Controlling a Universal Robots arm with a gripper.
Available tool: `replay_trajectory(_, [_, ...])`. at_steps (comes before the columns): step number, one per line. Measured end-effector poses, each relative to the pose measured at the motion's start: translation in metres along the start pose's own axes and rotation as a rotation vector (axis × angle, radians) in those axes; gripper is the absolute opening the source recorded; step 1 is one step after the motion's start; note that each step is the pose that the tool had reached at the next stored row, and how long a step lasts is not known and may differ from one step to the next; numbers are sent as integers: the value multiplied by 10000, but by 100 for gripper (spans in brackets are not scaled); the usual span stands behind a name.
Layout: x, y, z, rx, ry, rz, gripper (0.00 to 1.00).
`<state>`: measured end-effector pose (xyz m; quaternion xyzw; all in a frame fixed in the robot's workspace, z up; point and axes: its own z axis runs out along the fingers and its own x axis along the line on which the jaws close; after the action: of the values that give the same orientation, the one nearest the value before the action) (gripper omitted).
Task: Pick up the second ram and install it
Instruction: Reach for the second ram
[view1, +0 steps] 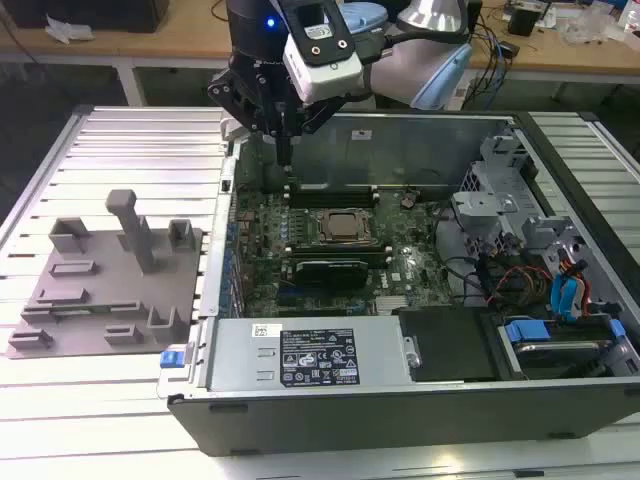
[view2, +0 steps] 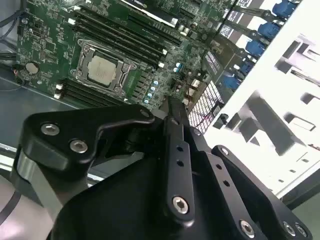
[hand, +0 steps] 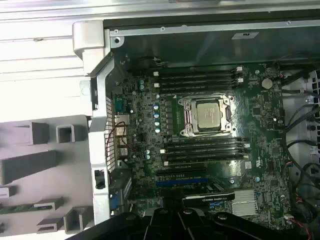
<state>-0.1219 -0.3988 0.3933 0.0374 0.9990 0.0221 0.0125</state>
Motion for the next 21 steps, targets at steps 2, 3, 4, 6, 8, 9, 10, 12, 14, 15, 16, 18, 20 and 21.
replay_trajectory(2, [95,-7,-3,0,-1,1,8])
replay_trajectory(3, [166,-13,-5,-1,-2,-2,8])
replay_trajectory(4, [234,-17,-6,-3,-4,1,8])
replay_trajectory(6, [329,-25,-9,-15,-7,-1,8])
replay_trajectory(8, [405,-30,-11,-43,-10,2,8])
replay_trajectory(9, [447,-33,-13,-62,-9,1,8])
replay_trajectory(10, [482,-36,-13,-69,-12,1,8])
replay_trajectory(12, [544,-40,-14,-72,-15,1,8])
replay_trajectory(14, [595,-44,-16,-72,-16,2,8])
replay_trajectory(15, [656,-49,-17,-72,-15,1,8])
replay_trajectory(16, [704,-53,-19,-71,-15,1,8])
replay_trajectory(18, [860,-64,-21,-72,-15,0,8])
replay_trajectory(20, [923,-69,-21,-72,-15,2,8])
replay_trajectory(21, [942,-70,-21,-71,-16,2,8])
